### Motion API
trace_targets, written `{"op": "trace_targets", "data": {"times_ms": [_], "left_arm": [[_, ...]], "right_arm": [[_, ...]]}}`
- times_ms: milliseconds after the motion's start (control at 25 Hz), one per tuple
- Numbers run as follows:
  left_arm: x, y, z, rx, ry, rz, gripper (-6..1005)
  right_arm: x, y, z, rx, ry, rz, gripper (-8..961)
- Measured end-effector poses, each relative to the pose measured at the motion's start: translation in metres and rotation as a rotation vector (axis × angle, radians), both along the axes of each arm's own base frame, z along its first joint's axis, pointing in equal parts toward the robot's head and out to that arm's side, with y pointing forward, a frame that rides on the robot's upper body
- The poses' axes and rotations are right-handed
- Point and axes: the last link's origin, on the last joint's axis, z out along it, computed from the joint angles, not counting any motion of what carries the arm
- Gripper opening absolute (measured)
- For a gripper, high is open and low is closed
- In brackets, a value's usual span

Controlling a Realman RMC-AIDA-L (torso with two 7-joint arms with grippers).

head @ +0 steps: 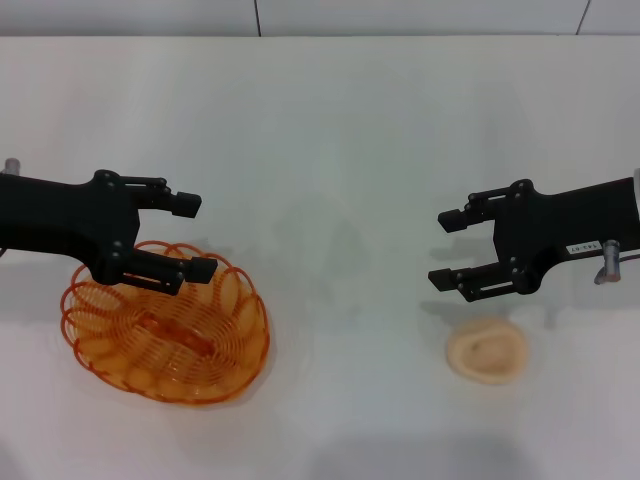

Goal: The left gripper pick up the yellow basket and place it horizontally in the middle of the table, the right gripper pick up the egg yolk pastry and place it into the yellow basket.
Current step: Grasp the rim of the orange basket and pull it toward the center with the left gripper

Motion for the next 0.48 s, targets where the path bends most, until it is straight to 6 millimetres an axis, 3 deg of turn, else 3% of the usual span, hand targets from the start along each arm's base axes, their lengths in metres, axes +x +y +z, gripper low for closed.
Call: {"op": "trace_targets", "data": {"times_ms": [480], "left_arm": [[0.0010, 0.0009, 0.0001, 0.004, 0.000, -0.003, 866]], "right_arm": [[-0.0001, 0.0001, -0.0004, 0.001, -0.001, 0.001, 705]]}}
